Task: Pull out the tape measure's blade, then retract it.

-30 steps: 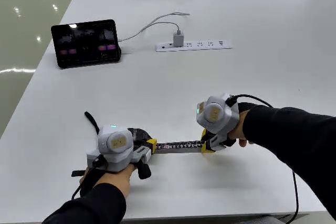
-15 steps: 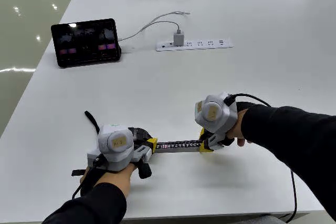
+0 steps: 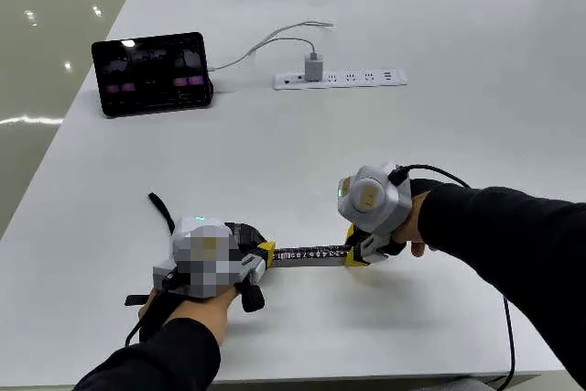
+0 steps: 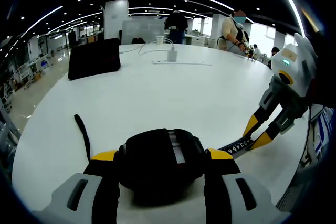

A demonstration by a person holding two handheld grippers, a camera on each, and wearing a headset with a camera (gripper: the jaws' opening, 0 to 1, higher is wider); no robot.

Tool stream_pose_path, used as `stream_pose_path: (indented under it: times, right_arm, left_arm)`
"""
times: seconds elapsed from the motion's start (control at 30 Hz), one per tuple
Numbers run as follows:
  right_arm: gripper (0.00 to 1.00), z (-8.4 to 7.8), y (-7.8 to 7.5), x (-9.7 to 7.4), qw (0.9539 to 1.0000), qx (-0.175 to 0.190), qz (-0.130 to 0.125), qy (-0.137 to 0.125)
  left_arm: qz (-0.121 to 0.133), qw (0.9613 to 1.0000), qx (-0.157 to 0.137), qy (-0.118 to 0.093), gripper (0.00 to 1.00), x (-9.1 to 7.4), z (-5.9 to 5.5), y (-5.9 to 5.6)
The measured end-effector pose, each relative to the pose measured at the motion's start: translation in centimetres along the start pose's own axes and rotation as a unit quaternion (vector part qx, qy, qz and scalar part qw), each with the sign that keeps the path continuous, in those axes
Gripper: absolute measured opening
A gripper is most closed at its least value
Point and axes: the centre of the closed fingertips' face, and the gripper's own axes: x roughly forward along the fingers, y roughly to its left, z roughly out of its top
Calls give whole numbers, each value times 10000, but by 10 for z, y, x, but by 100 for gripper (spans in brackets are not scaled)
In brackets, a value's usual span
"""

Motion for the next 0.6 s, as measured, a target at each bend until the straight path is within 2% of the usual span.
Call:
stream_pose_path:
  times: [0.6]
  right_arm:
    - [11, 7, -1, 3, 9999, 54, 10, -102]
  left_arm:
    - [-43, 10000, 38, 41, 60, 0, -1, -1]
